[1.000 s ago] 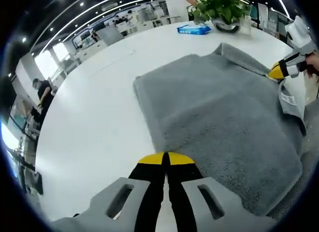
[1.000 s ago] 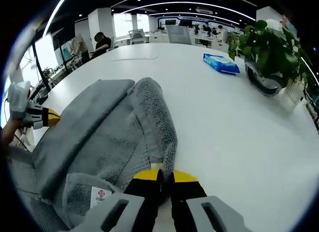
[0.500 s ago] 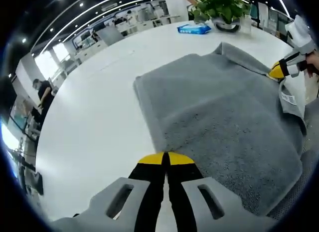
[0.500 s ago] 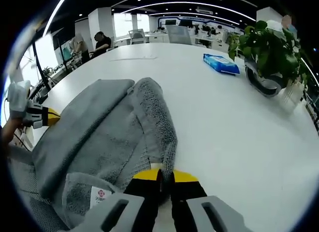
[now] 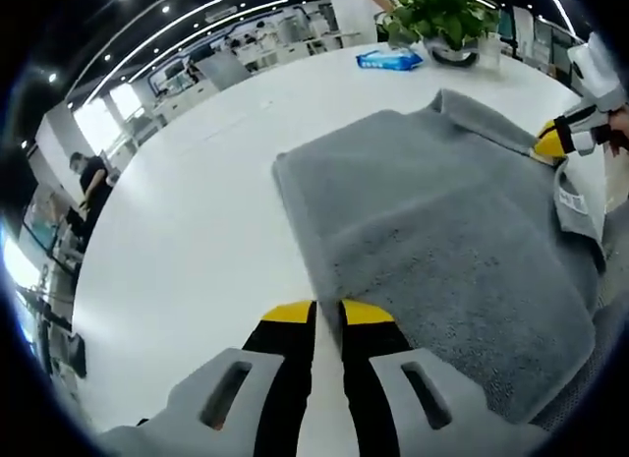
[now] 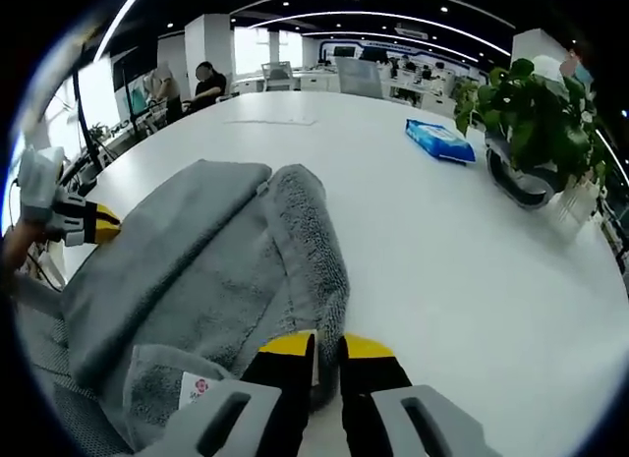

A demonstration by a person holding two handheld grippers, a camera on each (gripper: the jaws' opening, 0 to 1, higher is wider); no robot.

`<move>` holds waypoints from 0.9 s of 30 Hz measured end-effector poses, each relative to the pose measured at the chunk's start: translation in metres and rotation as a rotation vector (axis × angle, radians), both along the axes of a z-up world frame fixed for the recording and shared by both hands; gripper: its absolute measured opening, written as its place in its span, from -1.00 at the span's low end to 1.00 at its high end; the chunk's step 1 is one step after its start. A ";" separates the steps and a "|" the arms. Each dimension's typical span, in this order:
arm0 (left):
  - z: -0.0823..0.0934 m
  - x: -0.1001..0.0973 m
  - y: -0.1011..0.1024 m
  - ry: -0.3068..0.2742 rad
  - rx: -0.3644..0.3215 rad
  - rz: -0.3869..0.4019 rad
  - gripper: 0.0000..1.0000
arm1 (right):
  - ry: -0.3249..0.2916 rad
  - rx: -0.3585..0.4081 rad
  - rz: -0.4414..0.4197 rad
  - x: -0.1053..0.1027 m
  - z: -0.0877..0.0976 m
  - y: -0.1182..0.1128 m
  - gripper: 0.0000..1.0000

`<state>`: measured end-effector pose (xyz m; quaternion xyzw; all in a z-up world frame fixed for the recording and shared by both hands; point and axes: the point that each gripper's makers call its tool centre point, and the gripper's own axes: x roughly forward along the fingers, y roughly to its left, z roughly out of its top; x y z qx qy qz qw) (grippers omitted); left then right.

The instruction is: Open the folded towel by lifting each exposed corner and separating the folded layers until the towel lies flat within the target outline without major curled edges

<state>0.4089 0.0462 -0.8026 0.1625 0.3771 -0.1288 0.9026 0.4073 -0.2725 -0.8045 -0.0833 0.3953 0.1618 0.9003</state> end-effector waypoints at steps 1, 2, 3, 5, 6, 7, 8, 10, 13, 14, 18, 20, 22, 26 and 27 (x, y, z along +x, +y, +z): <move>0.001 0.000 0.000 -0.001 -0.013 0.004 -0.78 | -0.010 0.000 0.002 0.001 0.002 0.000 -0.87; 0.001 0.000 0.000 -0.001 -0.016 0.011 -0.78 | -0.032 0.005 0.006 0.004 0.007 0.002 -0.86; 0.003 0.000 -0.001 -0.009 -0.015 0.012 -0.78 | -0.053 0.013 0.010 0.006 0.010 0.004 -0.86; 0.007 0.002 -0.001 -0.029 -0.016 0.010 -0.78 | -0.108 0.044 0.014 0.013 0.022 0.009 -0.86; 0.009 0.003 -0.001 -0.035 -0.025 0.016 -0.78 | -0.145 0.059 0.028 0.016 0.030 0.012 -0.86; 0.010 0.003 -0.001 -0.039 -0.034 0.021 -0.78 | -0.173 0.075 0.039 0.019 0.036 0.016 -0.85; 0.011 0.003 -0.001 -0.040 -0.049 0.027 -0.78 | -0.204 0.107 0.054 0.021 0.045 0.023 -0.84; 0.012 0.004 -0.001 -0.042 -0.073 0.039 -0.78 | -0.242 0.124 0.105 0.021 0.053 0.035 -0.83; 0.011 0.004 -0.002 -0.037 -0.094 0.048 -0.78 | -0.262 0.183 0.197 0.015 0.061 0.062 -0.83; 0.011 0.004 -0.003 -0.036 -0.101 0.050 -0.78 | -0.257 0.191 0.221 0.012 0.061 0.069 -0.83; 0.009 0.003 -0.004 -0.029 -0.122 0.056 -0.78 | -0.208 0.194 0.331 0.000 0.050 0.092 -0.83; 0.007 0.002 -0.006 -0.019 -0.140 0.056 -0.78 | -0.174 0.191 0.359 -0.006 0.043 0.099 -0.83; 0.005 0.002 -0.008 -0.007 -0.158 0.058 -0.78 | -0.146 0.169 0.372 -0.010 0.035 0.101 -0.83; 0.003 0.002 -0.009 -0.002 -0.151 0.050 -0.78 | -0.103 0.155 0.338 -0.009 0.025 0.093 -0.83; 0.003 0.002 -0.009 -0.005 -0.161 0.051 -0.78 | -0.092 0.149 0.316 -0.009 0.023 0.088 -0.83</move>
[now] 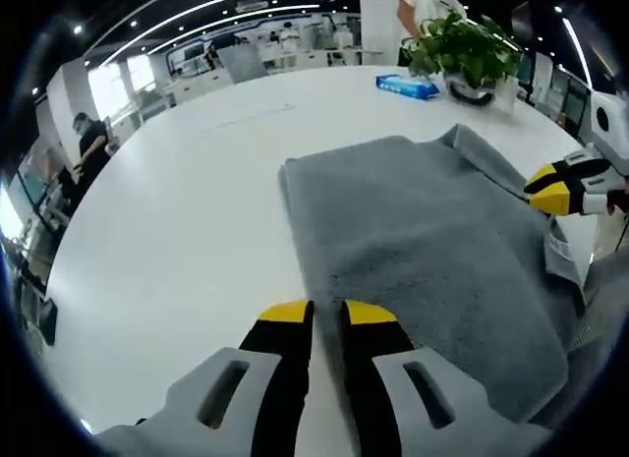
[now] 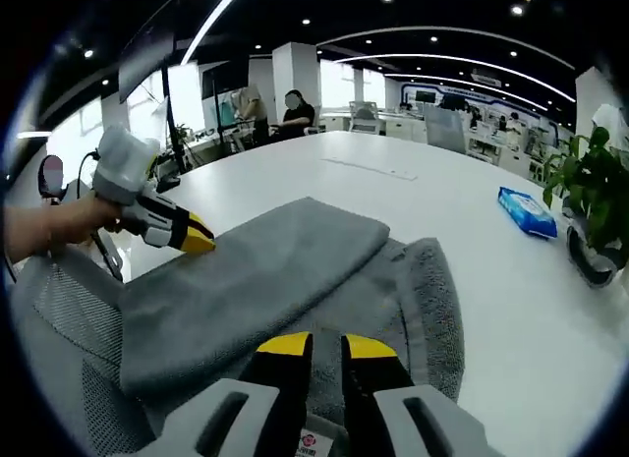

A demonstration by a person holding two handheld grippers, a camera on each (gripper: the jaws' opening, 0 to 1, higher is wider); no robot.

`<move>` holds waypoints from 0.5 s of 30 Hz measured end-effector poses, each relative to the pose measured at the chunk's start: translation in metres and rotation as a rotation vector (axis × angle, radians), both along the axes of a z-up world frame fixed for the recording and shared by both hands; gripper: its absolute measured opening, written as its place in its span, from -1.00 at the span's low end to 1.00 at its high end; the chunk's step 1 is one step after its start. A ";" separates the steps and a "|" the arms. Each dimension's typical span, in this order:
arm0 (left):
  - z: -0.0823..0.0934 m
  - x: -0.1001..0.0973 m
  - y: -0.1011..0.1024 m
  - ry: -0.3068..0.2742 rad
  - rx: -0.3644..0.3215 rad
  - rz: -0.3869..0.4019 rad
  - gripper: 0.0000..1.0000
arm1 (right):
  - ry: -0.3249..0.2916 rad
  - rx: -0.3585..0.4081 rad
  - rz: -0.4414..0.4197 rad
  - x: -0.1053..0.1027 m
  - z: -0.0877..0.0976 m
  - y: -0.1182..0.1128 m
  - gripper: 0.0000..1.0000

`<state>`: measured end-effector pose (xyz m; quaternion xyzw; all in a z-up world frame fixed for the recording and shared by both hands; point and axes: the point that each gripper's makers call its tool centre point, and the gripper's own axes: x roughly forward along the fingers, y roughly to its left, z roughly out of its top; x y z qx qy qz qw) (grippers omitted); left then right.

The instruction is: Open the folded towel by lifting each exposed corner and separating the folded layers until the towel lies flat within the target outline without major curled edges

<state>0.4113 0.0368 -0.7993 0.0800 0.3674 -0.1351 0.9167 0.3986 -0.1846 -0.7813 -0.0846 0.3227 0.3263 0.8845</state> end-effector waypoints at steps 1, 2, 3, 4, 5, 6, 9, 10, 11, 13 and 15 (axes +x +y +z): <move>0.001 0.001 0.000 -0.001 -0.027 0.015 -0.78 | 0.017 -0.007 -0.026 0.001 -0.003 -0.006 -0.82; 0.001 0.001 0.000 0.000 -0.042 0.024 -0.78 | 0.039 -0.017 -0.056 0.001 -0.007 -0.012 -0.81; 0.000 0.002 0.001 0.004 -0.050 0.033 -0.78 | 0.049 -0.026 -0.071 0.001 -0.010 -0.017 -0.80; -0.002 0.003 0.005 0.009 -0.052 0.048 -0.78 | 0.064 -0.041 -0.094 0.001 -0.014 -0.023 -0.79; -0.003 0.003 0.006 0.011 -0.062 0.058 -0.78 | 0.071 -0.046 -0.091 0.001 -0.015 -0.024 -0.79; -0.003 0.004 0.006 0.015 -0.081 0.071 -0.78 | 0.071 -0.047 -0.093 0.002 -0.017 -0.026 -0.79; -0.005 0.002 0.008 0.033 -0.126 0.110 -0.78 | 0.082 -0.054 -0.097 0.000 -0.018 -0.026 -0.79; -0.006 0.003 0.008 0.031 -0.119 0.105 -0.78 | 0.085 -0.058 -0.099 0.000 -0.019 -0.026 -0.79; -0.006 0.002 0.007 0.033 -0.124 0.105 -0.80 | 0.087 -0.063 -0.095 -0.001 -0.020 -0.026 -0.80; -0.007 0.002 0.005 0.043 -0.154 0.117 -0.83 | 0.100 -0.067 -0.089 -0.002 -0.023 -0.025 -0.80; -0.006 0.002 0.006 0.038 -0.163 0.121 -0.87 | 0.108 -0.079 -0.083 -0.004 -0.026 -0.024 -0.79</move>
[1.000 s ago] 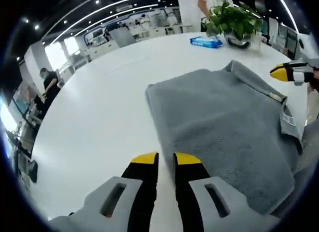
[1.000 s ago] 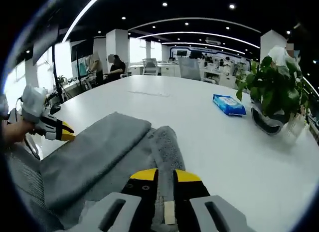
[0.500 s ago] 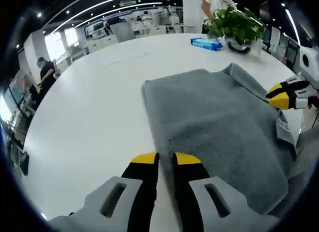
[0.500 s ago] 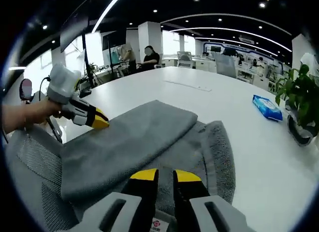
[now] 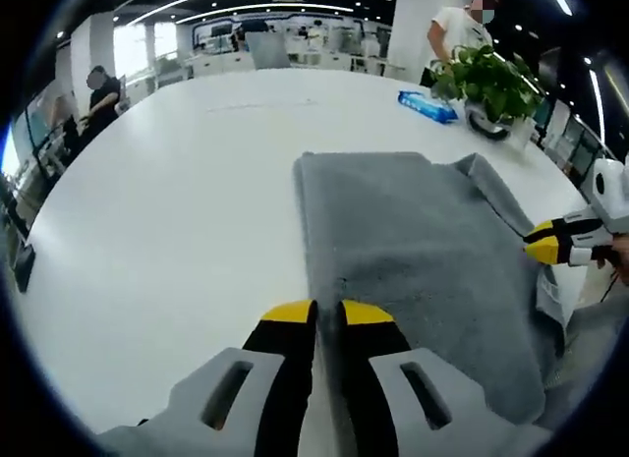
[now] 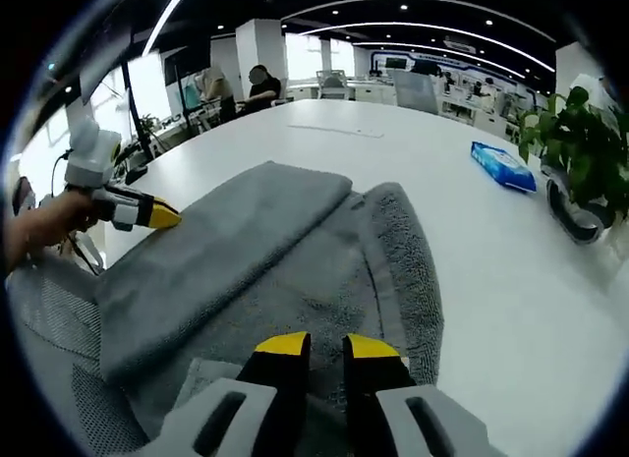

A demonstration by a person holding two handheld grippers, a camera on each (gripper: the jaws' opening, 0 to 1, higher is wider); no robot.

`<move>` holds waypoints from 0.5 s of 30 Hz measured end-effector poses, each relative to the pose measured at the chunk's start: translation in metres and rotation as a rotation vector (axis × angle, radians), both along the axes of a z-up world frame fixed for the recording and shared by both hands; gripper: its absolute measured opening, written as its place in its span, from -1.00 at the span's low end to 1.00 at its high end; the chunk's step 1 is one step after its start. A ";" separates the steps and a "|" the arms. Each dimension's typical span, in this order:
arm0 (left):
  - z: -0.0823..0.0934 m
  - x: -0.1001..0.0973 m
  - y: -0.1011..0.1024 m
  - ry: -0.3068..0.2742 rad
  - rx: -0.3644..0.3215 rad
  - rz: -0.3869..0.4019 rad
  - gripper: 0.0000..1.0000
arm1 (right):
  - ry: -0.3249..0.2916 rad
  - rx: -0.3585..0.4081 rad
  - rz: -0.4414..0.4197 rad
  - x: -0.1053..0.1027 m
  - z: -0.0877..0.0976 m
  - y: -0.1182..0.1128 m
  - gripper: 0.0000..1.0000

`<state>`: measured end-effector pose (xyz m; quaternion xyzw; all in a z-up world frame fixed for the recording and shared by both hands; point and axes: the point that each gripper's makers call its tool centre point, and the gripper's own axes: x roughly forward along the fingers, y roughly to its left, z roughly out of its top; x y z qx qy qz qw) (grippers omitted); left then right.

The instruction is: Open the folded towel by lifting each exposed corner and separating the folded layers until the towel lies flat within the target outline without major curled edges

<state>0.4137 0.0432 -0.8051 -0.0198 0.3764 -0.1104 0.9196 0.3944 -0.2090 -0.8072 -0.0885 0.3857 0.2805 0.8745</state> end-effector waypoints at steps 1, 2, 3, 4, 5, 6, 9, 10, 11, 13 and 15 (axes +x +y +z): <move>0.001 0.001 0.002 -0.003 -0.012 0.013 -0.90 | 0.005 -0.005 0.005 -0.001 -0.002 0.000 -0.79; 0.001 0.001 0.002 -0.001 -0.015 0.018 -0.92 | 0.010 -0.009 0.008 -0.002 -0.003 0.000 -0.79; 0.000 0.000 0.002 0.005 -0.032 0.027 -0.93 | 0.018 -0.020 0.014 -0.003 -0.006 0.000 -0.79; 0.000 0.000 0.001 0.007 -0.039 0.031 -0.95 | 0.022 -0.028 0.020 -0.004 -0.007 0.000 -0.79; 0.000 0.000 0.001 0.007 -0.042 0.031 -0.96 | 0.023 -0.029 0.020 -0.004 -0.007 -0.001 -0.79; 0.001 0.000 0.001 0.007 -0.040 0.030 -0.96 | 0.023 -0.029 0.022 -0.004 -0.007 -0.001 -0.79; 0.003 0.000 -0.001 -0.001 -0.029 0.017 -0.97 | 0.012 -0.018 0.003 -0.001 -0.003 -0.004 -0.77; 0.005 0.001 -0.001 -0.006 -0.025 0.011 -0.98 | 0.002 -0.007 -0.012 0.001 0.000 -0.006 -0.76; 0.006 0.001 -0.002 -0.010 -0.023 0.007 -0.98 | -0.012 0.029 -0.052 0.006 0.004 -0.008 -0.74; 0.008 0.001 -0.001 -0.017 -0.025 0.005 -0.98 | -0.009 0.066 -0.101 0.010 0.008 -0.013 -0.68; 0.011 0.002 -0.001 -0.026 -0.030 0.009 -0.98 | -0.006 0.066 -0.142 0.012 0.008 -0.023 -0.65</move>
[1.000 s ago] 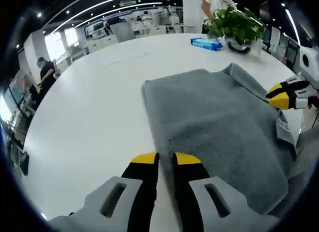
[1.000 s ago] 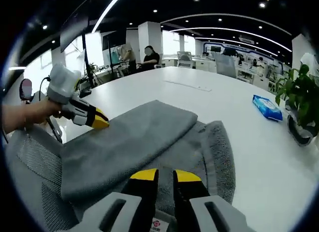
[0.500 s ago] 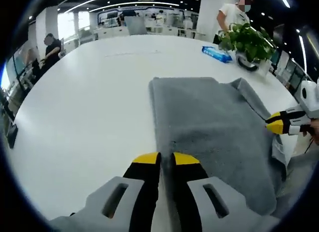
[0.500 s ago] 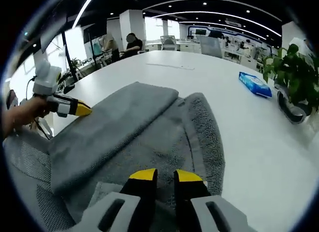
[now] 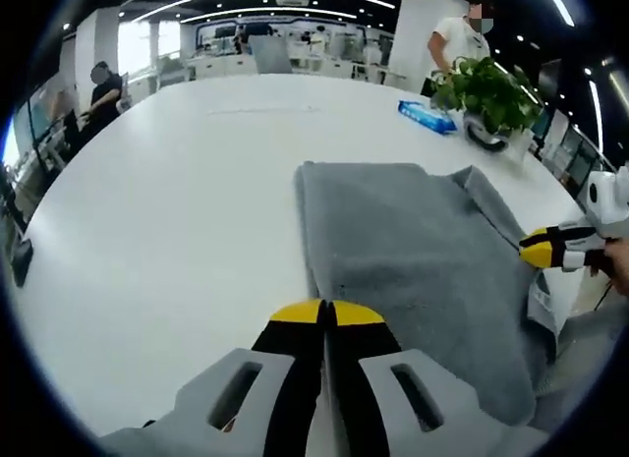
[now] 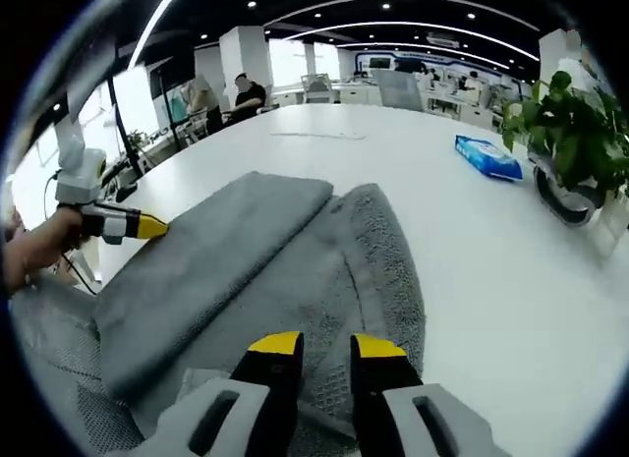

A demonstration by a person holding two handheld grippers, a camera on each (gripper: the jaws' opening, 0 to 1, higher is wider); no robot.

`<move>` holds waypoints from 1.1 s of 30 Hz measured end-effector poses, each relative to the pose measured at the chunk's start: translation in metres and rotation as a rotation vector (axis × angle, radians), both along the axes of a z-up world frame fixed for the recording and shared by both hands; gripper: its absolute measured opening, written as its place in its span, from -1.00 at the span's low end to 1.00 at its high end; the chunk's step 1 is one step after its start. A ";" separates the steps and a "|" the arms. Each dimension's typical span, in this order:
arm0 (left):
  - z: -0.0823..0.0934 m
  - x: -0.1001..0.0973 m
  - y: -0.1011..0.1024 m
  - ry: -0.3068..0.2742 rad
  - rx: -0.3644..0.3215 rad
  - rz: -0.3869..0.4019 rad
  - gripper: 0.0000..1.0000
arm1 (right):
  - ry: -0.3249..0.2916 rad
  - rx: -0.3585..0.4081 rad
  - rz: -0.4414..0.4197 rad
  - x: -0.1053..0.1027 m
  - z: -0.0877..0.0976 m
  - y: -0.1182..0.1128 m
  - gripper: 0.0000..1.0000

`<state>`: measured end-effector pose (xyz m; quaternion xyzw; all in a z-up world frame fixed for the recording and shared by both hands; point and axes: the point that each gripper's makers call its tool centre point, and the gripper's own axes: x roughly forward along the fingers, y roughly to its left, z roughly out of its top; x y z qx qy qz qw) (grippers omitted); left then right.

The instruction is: Open the folded towel by lifting each exposed corner and separating the folded layers until the towel lies flat within the target outline without major curled edges

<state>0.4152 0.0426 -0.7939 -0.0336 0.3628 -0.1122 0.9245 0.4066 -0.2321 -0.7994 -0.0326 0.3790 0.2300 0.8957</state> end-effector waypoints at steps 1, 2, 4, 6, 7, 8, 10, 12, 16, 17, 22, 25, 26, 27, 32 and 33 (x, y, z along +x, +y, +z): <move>0.001 0.001 0.000 -0.005 -0.004 0.002 -0.98 | -0.001 -0.019 -0.008 0.000 -0.002 -0.005 -0.64; 0.002 0.001 0.000 -0.010 -0.006 0.003 -0.98 | 0.001 -0.037 -0.021 0.000 -0.003 -0.010 -0.63; 0.005 0.001 -0.001 -0.018 0.003 -0.001 -0.98 | 0.016 -0.064 -0.027 -0.002 -0.007 -0.015 -0.63; 0.007 0.002 -0.001 -0.030 0.012 -0.004 -0.98 | 0.017 -0.081 -0.034 -0.002 -0.008 -0.018 -0.64; 0.011 0.003 0.000 -0.046 0.023 -0.009 -0.98 | 0.018 -0.091 -0.036 -0.002 -0.009 -0.020 -0.64; 0.013 0.005 0.000 -0.060 0.031 -0.010 -0.98 | 0.020 -0.094 -0.035 -0.003 -0.009 -0.020 -0.64; 0.018 0.006 0.000 -0.081 0.042 -0.009 -0.98 | 0.029 -0.105 -0.029 -0.004 -0.012 -0.020 -0.64; 0.022 0.007 0.002 -0.099 0.063 -0.011 -0.98 | 0.026 -0.122 -0.014 -0.005 -0.013 -0.019 -0.64; 0.025 0.009 0.007 -0.119 0.083 -0.003 -0.98 | 0.022 -0.140 0.004 -0.005 -0.015 -0.019 -0.63; 0.024 0.009 0.008 -0.116 0.085 0.001 -0.98 | 0.021 -0.143 0.007 -0.005 -0.015 -0.019 -0.63; 0.021 0.007 0.013 -0.101 0.099 0.017 -0.98 | 0.015 -0.155 0.016 -0.005 -0.017 -0.019 -0.63; 0.019 0.005 0.014 -0.084 0.116 0.009 -0.98 | 0.011 -0.157 0.017 -0.005 -0.017 -0.019 -0.63; 0.019 0.005 0.014 -0.083 0.115 0.008 -0.98 | 0.010 -0.158 0.019 -0.005 -0.017 -0.020 -0.64; 0.019 0.004 0.014 -0.082 0.115 0.008 -0.98 | 0.009 -0.159 0.020 -0.005 -0.017 -0.020 -0.64; 0.025 0.003 0.018 -0.079 0.098 0.014 -0.98 | 0.004 -0.159 0.021 -0.005 -0.017 -0.020 -0.65; 0.027 0.003 0.019 -0.080 0.092 0.019 -0.98 | 0.004 -0.158 0.021 -0.005 -0.017 -0.020 -0.65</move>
